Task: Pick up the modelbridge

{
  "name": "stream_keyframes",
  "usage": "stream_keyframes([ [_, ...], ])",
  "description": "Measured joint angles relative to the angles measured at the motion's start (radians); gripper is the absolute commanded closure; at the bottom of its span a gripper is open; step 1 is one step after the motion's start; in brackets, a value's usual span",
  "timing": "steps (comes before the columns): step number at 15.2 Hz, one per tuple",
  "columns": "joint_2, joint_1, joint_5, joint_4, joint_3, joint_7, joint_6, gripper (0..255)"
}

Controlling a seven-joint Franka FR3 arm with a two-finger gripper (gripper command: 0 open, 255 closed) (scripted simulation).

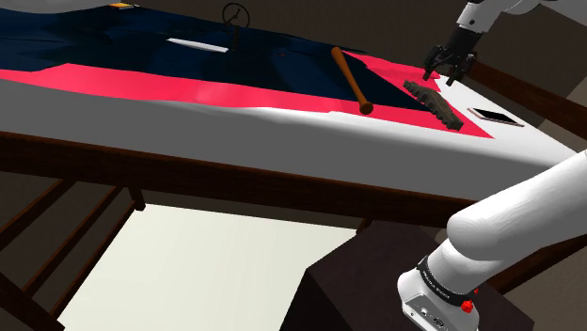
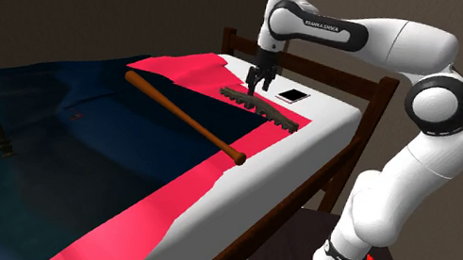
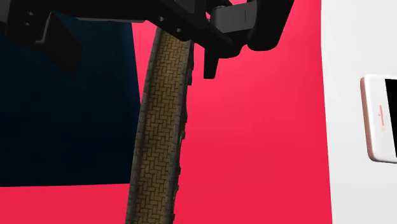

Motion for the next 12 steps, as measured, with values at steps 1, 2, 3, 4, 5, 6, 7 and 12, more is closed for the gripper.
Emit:
stream_keyframes([
  [1,0.004,-0.005,-0.001,-0.004,-0.004,0.006,0.006,0],
  [2,0.004,-0.008,-0.003,-0.014,-0.008,0.006,0.015,0],
  [3,0.005,-0.01,-0.003,-0.024,-0.01,0.007,0.025,0],
  [4,0.003,-0.011,-0.005,-0.039,-0.011,0.008,0.038,0],
  [5,0.001,-0.01,-0.005,-0.058,-0.01,0.011,0.055,0],
  [6,-0.002,-0.011,-0.006,-0.072,-0.01,0.011,0.066,0],
  [7,-0.001,-0.012,-0.007,-0.084,-0.012,0.008,0.079,0],
  [12,-0.007,-0.012,-0.008,-0.11,-0.01,0.013,0.1,255],
])
